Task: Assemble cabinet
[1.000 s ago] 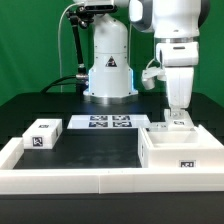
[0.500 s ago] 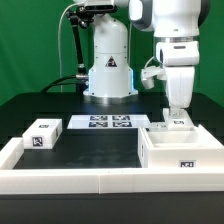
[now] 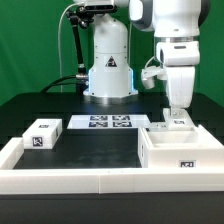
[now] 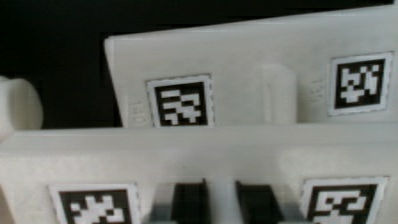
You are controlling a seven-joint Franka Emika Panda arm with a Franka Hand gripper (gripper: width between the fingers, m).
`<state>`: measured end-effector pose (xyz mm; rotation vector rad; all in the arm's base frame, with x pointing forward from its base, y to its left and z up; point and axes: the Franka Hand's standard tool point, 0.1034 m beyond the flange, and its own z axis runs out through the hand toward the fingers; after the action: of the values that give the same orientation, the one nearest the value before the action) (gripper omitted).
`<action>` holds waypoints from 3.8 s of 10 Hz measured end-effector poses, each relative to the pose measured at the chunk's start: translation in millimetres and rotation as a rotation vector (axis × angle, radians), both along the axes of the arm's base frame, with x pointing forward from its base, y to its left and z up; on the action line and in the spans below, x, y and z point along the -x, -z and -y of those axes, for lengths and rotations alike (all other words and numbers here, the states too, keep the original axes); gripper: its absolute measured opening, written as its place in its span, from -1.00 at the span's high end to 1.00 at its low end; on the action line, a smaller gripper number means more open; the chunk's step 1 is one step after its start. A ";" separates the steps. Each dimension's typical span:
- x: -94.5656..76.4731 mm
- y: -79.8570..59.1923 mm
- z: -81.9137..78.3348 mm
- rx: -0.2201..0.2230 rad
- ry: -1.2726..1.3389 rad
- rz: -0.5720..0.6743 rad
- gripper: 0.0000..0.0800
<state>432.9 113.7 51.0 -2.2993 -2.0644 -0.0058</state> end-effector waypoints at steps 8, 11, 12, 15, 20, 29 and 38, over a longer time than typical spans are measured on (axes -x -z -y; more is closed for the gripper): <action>0.9 3.7 2.0 0.006 0.002 -0.025 0.82; 0.4 1.3 3.5 0.016 0.010 -0.041 0.82; 0.8 2.0 3.6 0.016 0.011 -0.042 0.82; 1.3 2.9 3.7 0.015 0.011 -0.042 0.82; -1.0 -11.2 4.7 0.016 0.011 -0.005 0.82; -13.5 -5.3 4.9 0.009 0.018 -0.012 0.82; -18.3 -7.9 4.1 0.009 0.022 -0.007 0.82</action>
Offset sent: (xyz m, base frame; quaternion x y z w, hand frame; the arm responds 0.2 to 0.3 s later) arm 0.0000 0.0000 0.0000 0.0000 0.0000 0.0000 1.0000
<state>451.2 109.6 58.9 -2.3238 -2.0397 0.0111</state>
